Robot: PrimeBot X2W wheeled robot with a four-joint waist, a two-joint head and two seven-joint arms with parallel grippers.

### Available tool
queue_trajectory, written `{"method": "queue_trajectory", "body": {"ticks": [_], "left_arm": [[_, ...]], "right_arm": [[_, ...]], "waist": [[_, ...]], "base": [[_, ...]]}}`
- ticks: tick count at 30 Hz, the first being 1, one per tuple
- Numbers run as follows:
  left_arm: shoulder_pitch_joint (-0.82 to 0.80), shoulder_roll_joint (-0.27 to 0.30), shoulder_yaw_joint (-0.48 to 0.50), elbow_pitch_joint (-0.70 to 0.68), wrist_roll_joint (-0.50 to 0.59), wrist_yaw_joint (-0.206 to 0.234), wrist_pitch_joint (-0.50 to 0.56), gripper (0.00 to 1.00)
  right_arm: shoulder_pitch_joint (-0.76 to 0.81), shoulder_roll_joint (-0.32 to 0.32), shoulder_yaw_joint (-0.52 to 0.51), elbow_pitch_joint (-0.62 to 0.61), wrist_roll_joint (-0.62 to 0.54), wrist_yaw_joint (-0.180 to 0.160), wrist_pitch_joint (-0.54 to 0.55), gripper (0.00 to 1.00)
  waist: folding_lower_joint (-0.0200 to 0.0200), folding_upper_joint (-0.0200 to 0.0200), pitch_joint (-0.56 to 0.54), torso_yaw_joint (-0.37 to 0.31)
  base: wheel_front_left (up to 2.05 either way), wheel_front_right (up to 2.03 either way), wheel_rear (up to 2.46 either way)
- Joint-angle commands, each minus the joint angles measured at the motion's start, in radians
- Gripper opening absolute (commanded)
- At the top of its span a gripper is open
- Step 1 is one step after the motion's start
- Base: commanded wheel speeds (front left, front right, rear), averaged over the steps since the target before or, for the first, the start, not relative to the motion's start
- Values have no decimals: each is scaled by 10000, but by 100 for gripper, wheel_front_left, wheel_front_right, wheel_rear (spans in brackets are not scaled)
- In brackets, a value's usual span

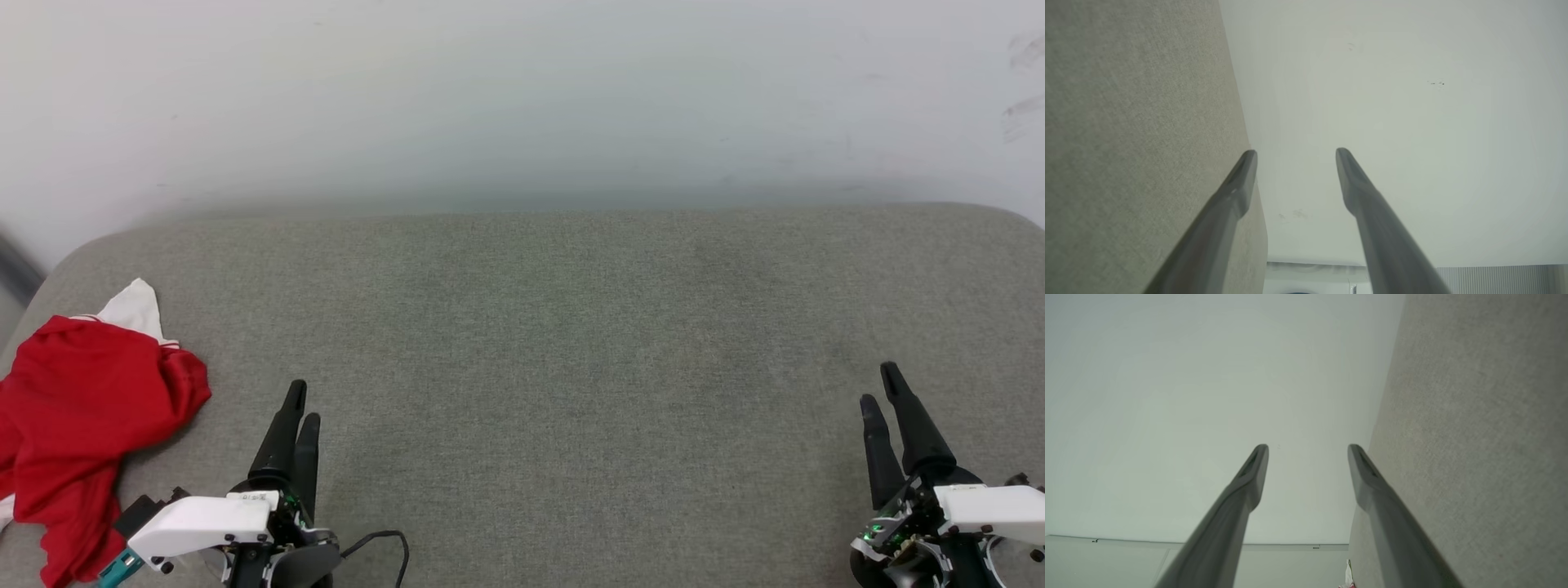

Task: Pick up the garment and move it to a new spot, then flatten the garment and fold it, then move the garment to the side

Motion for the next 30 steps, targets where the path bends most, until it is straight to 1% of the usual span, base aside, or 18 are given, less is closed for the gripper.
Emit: {"method": "queue_trajectory", "body": {"ticks": [1,7,14,17,30], "left_arm": [[-364,21,-135,-261,59,-2,-123,100],[-462,22,-388,-480,592,-3,-410,100],[-470,23,-547,-720,1789,-3,-716,100],[-464,24,-622,-801,2417,-3,-841,100],[-407,26,-851,-972,5569,-3,-1335,100]], "right_arm": [[-134,-27,43,-322,-98,2,-118,100],[-79,-125,198,-637,-440,2,-420,100],[-19,-302,414,-841,-1331,2,-772,100],[-13,-388,470,-873,-2036,2,-906,100],[25,-412,614,-1049,-5560,1,-1409,100]], "waist": [[0,0,3,4],[0,0,11,18],[0,0,10,38],[0,0,9,50],[0,0,11,97]], "base": [[0,0,0],[0,0,0],[0,0,0],[0,0,0],[0,0,0]]}}
